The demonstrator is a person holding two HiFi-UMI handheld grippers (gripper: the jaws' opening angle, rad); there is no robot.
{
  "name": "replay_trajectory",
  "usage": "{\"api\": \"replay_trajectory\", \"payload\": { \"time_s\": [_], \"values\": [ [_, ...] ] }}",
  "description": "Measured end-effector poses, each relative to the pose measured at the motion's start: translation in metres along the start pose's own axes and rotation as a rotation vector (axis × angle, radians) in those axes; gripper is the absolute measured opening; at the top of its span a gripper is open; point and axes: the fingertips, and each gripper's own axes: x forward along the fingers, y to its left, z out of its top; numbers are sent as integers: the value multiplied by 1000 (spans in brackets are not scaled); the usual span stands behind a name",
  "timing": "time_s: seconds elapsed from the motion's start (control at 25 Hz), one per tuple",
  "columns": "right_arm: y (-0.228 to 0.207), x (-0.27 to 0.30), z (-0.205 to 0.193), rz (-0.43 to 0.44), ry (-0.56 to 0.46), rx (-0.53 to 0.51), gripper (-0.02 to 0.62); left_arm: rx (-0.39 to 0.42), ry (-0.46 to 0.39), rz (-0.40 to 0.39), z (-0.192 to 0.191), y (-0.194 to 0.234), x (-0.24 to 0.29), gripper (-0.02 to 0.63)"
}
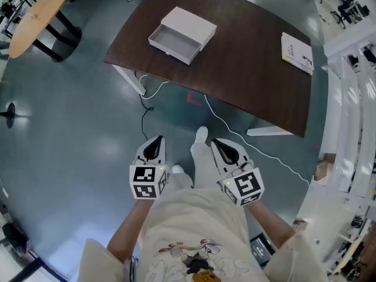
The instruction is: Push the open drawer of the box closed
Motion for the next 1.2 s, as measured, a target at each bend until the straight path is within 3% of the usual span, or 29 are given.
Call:
{"api": "replay_trajectory", "payload": {
  "time_s": [0.24, 0.48, 0.6, 1.2],
  "values": [
    [49, -23, 2, 40, -3, 3, 6, -36, -12, -14, -9, -45, -81, 6],
    [71, -40, -4, 113, 20, 8, 6, -72, -17, -14, -16, -86, -106, 6],
    [76, -48, 2, 144, 8, 16, 8, -49, -24, -8, -11, -104, -109, 6],
    [81, -48, -1, 107, 6, 24, 8, -55, -45, -17, -16, -87, -129, 6]
  ]
}}
